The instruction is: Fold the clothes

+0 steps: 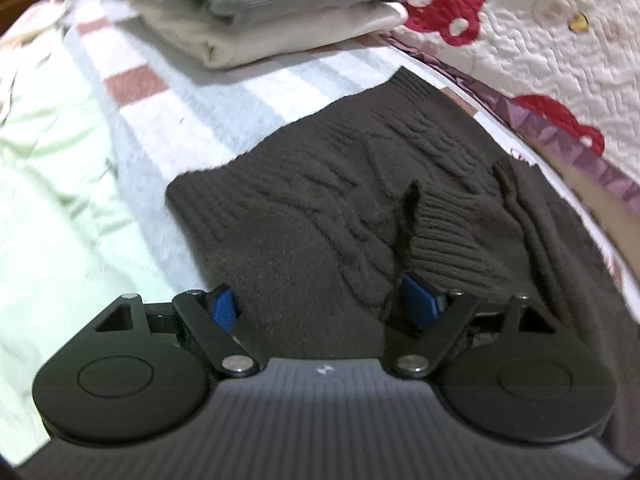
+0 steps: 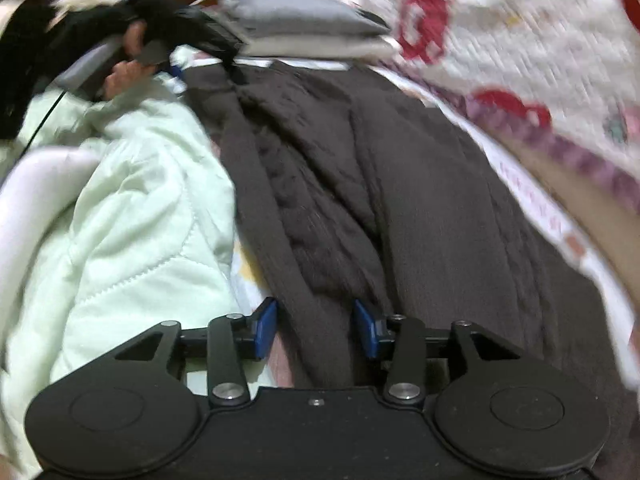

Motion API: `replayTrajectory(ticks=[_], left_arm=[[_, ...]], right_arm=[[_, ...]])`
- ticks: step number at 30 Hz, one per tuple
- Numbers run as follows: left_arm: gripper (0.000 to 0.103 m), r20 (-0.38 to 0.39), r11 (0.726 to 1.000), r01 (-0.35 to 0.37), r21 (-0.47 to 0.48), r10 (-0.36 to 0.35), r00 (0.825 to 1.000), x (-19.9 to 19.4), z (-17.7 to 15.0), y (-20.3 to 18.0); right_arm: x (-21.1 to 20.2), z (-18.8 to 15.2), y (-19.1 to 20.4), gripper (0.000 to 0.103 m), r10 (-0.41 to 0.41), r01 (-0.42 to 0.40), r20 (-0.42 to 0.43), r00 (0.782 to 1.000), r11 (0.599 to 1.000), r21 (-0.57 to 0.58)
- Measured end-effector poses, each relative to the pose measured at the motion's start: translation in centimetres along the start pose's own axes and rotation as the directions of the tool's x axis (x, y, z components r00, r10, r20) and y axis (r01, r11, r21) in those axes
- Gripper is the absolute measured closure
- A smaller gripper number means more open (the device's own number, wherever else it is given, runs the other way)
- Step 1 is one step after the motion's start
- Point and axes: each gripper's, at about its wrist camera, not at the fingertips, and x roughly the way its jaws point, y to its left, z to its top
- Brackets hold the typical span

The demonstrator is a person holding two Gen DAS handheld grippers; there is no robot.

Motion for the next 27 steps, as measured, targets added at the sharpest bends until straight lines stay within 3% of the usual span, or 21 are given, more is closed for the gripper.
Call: replayTrajectory(ticks=[3, 4, 5, 6, 9, 13, 14, 15, 18, 20, 22, 27], left_arm=[[0.027, 0.009, 0.983, -0.068, 0.172, 0.068, 0.998, 0.4, 0.0, -1.4], [0.037, 0.007, 0.978, -0.086, 0.193, 0.086, 0.996, 0.3, 0.1, -1.5], [0.074, 0.01, 0.979, -0.088, 0.182, 0.087, 0.996, 0.0, 0.3, -1.3], [0.086, 0.02, 0.983, -0.097, 0.159, 0.095, 0.995, -0.4, 0.5, -0.8], [0.087, 0.059, 0.982, -0.155, 0.106, 0.15, 0.987, -1.6, 0.9, 1.0], [0.073, 0.105, 0.973, -0.229, 0.032, 0.225, 0.969, -3.2, 1.5, 3.4], [0.056, 0.098, 0.977, -0.214, 0.003, 0.213, 0.972, -3.3, 1.5, 4.1], [0.05, 0.08, 0.984, -0.177, -0.033, 0.179, 0.981, -3.3, 1.5, 4.8], [0.047, 0.043, 0.985, -0.06, -0.162, 0.068, 0.997, -2.8, 1.4, 6.6], [0.039, 0.028, 0.977, -0.035, -0.212, 0.042, 0.999, -2.1, 1.1, 6.8], [0.034, 0.029, 0.978, -0.036, -0.206, 0.043, 0.999, -1.4, 1.0, 6.2], [0.022, 0.016, 0.99, -0.115, -0.076, 0.117, 0.993, 0.1, 1.0, 3.2]], right_arm=[[-1.8, 1.0, 0.2, 0.096, 0.016, -0.017, 0.053, 0.998, 1.0, 0.021], [-2.7, 1.3, 0.1, 0.096, 0.023, -0.027, 0.075, 0.997, 0.999, 0.044], [-3.8, 1.5, 0.1, 0.096, 0.033, -0.039, 0.09, 0.995, 0.997, 0.07], [-5.0, 1.6, 0.0, 0.096, 0.041, -0.051, 0.105, 0.994, 0.994, 0.096], [-5.3, 1.6, 0.3, 0.096, 0.044, -0.053, 0.092, 0.995, 0.995, 0.09], [-4.3, 1.4, 1.0, 0.096, 0.036, -0.038, 0.047, 0.998, 0.999, 0.039], [-4.0, 1.3, 1.1, 0.096, 0.033, -0.034, 0.036, 0.999, 0.999, 0.026], [-3.7, 1.3, 1.3, 0.096, 0.031, -0.031, 0.025, 0.999, 0.999, 0.013], [-2.9, 1.1, 1.8, 0.095, 0.022, -0.022, -0.009, 1.0, 0.999, -0.026], [-2.4, 1.0, 2.1, 0.093, 0.015, -0.017, -0.031, 0.999, 0.999, -0.052], [-1.9, 0.9, 2.4, 0.09, 0.005, -0.009, -0.051, 0.999, 0.997, -0.079], [-0.9, 0.8, 3.3, 0.064, -0.091, 0.081, -0.053, 0.994, 0.981, -0.177]])
